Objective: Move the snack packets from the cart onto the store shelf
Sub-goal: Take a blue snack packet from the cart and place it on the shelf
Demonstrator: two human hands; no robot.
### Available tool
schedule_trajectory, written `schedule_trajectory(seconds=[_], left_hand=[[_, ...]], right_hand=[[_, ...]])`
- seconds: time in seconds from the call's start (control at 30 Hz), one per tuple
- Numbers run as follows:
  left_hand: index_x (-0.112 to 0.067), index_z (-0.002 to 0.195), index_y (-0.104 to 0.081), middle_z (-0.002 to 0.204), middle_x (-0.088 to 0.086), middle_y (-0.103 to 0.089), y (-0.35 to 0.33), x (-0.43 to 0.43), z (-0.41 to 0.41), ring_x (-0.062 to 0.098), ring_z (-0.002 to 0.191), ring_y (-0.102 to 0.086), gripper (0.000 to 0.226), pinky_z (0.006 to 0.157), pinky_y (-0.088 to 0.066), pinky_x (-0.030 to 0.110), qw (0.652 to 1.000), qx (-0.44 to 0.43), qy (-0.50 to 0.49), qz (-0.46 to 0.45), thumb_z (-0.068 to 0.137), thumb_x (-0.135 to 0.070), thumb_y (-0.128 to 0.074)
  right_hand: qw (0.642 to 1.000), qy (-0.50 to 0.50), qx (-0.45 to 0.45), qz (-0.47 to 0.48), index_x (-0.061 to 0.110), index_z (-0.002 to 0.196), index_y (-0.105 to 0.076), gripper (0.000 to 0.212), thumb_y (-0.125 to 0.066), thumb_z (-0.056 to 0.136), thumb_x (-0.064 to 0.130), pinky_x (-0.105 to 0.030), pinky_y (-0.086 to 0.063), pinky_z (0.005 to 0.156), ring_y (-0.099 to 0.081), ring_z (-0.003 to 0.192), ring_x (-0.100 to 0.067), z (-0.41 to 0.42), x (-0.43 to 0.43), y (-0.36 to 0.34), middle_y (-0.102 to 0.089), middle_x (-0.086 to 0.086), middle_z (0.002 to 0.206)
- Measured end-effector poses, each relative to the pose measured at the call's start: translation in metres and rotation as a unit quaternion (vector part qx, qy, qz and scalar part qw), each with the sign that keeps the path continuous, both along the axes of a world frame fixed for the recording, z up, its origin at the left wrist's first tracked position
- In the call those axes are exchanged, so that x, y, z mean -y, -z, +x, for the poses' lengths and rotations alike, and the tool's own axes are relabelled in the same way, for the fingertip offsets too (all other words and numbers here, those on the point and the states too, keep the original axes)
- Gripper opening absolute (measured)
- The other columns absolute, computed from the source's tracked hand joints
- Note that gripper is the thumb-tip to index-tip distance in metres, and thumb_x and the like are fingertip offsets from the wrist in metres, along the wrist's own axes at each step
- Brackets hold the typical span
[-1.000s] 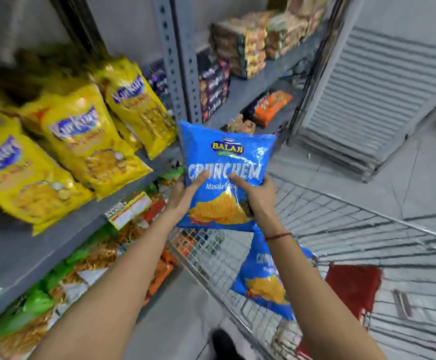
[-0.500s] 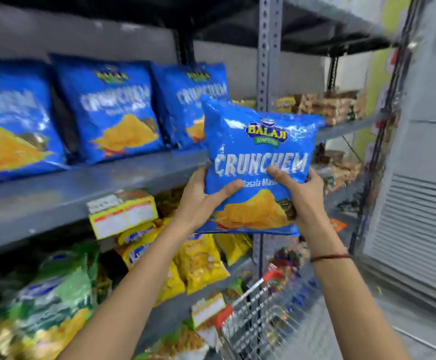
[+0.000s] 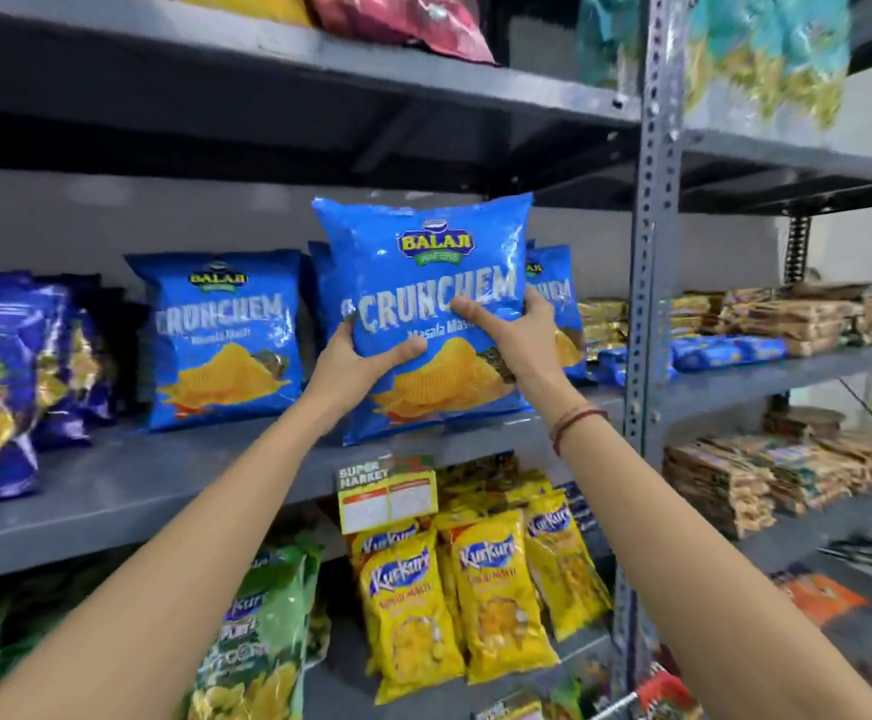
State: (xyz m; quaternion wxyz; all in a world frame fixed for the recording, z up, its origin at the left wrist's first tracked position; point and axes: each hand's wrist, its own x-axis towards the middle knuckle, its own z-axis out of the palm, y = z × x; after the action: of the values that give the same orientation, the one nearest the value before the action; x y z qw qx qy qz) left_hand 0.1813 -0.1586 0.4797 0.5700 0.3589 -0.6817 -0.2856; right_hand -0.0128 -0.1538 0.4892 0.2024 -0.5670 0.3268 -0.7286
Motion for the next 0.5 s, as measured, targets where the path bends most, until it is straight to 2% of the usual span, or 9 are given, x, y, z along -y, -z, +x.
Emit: schedule_trajectory(seconds=[0.07,0.13,0.2,0.27,0.3,0.37,0.4,0.47,0.5], left_hand=[[-0.031,0.115,-0.05,0.114,-0.008,-0.064,-0.001,0.011,0.01,0.007,0.099,-0.062,0.088,0.086,-0.05,0.03,1.0,-0.011,-0.022,0.009,0.039,-0.062,-0.08],[-0.027,0.118,-0.048,0.117,-0.004,-0.064,0.0,0.019,0.015,0.009,0.1,-0.062,0.09,0.086,-0.051,0.031,0.999,-0.019,-0.028,0.022,0.04,-0.057,-0.082],[-0.026,0.119,-0.048,0.116,-0.004,-0.063,0.005,0.025,0.018,0.006,0.098,-0.062,0.09,0.083,-0.051,0.027,0.999,-0.026,-0.029,0.034,0.041,-0.054,-0.083],[-0.025,0.122,-0.047,0.114,-0.005,-0.063,0.009,0.03,0.018,0.004,0.096,-0.062,0.091,0.078,-0.051,0.023,0.998,-0.032,-0.034,0.036,0.043,-0.051,-0.083],[-0.024,0.123,-0.047,0.114,-0.005,-0.063,0.01,0.033,0.017,0.003,0.095,-0.062,0.091,0.073,-0.051,0.02,0.998,-0.032,-0.039,0.037,0.044,-0.05,-0.083],[-0.023,0.125,-0.045,0.115,-0.004,-0.062,0.012,0.039,0.015,0.002,0.094,-0.061,0.092,0.067,-0.049,0.016,0.998,-0.027,-0.047,0.042,0.046,-0.049,-0.083],[-0.023,0.127,-0.044,0.117,-0.003,-0.061,0.012,0.042,0.015,0.002,0.093,-0.06,0.092,0.066,-0.048,0.015,0.997,-0.022,-0.052,0.046,0.047,-0.049,-0.083],[-0.021,0.13,-0.04,0.122,-0.001,-0.059,0.015,0.048,0.015,0.004,0.095,-0.059,0.093,0.066,-0.047,0.016,0.996,-0.007,-0.064,0.056,0.051,-0.047,-0.082],[-0.02,0.132,-0.038,0.125,0.0,-0.057,0.018,0.052,0.017,0.009,0.098,-0.058,0.094,0.07,-0.048,0.019,0.995,0.003,-0.073,0.061,0.053,-0.045,-0.083]], right_hand=[[1.0,-0.011,-0.018,-0.005,0.01,0.103,-0.067,0.05,-0.087,0.063,0.032,-0.04,-0.059,0.083,-0.072,0.093,-0.018,0.009,0.011,-0.004,-0.075,-0.005,0.099],[0.999,-0.031,-0.029,-0.007,0.008,0.104,-0.066,0.046,-0.086,0.067,0.025,-0.03,-0.06,0.077,-0.072,0.09,-0.013,0.017,0.022,-0.002,-0.075,-0.005,0.098],[0.999,-0.047,-0.023,0.0,0.015,0.1,-0.065,0.036,-0.084,0.07,0.02,-0.019,-0.058,0.072,-0.07,0.084,0.001,0.024,0.03,0.004,-0.073,0.004,0.094],[0.999,-0.051,-0.009,0.008,0.03,0.094,-0.059,0.034,-0.083,0.072,0.02,-0.006,-0.053,0.07,-0.062,0.078,0.02,0.027,0.039,0.012,-0.065,0.019,0.091],[0.998,-0.051,-0.008,0.018,0.031,0.097,-0.058,0.035,-0.082,0.073,0.022,-0.007,-0.053,0.074,-0.061,0.08,0.022,0.027,0.044,0.015,-0.064,0.02,0.093],[0.997,-0.057,-0.018,0.046,0.024,0.111,-0.06,0.044,-0.081,0.073,0.03,-0.025,-0.055,0.091,-0.065,0.097,0.005,0.026,0.054,0.018,-0.069,0.011,0.105],[0.996,-0.063,-0.021,0.056,0.025,0.113,-0.059,0.046,-0.081,0.073,0.033,-0.027,-0.055,0.093,-0.065,0.105,-0.006,0.026,0.059,0.018,-0.069,0.01,0.108],[0.995,-0.057,-0.036,0.073,0.036,0.114,-0.054,0.047,-0.079,0.074,0.04,-0.011,-0.051,0.088,-0.058,0.12,-0.016,0.025,0.067,0.018,-0.064,0.018,0.114],[0.993,-0.045,-0.057,0.093,0.034,0.124,-0.049,0.058,-0.077,0.075,0.043,-0.011,-0.046,0.094,-0.049,0.13,-0.02,0.025,0.069,0.018,-0.058,0.017,0.127]])
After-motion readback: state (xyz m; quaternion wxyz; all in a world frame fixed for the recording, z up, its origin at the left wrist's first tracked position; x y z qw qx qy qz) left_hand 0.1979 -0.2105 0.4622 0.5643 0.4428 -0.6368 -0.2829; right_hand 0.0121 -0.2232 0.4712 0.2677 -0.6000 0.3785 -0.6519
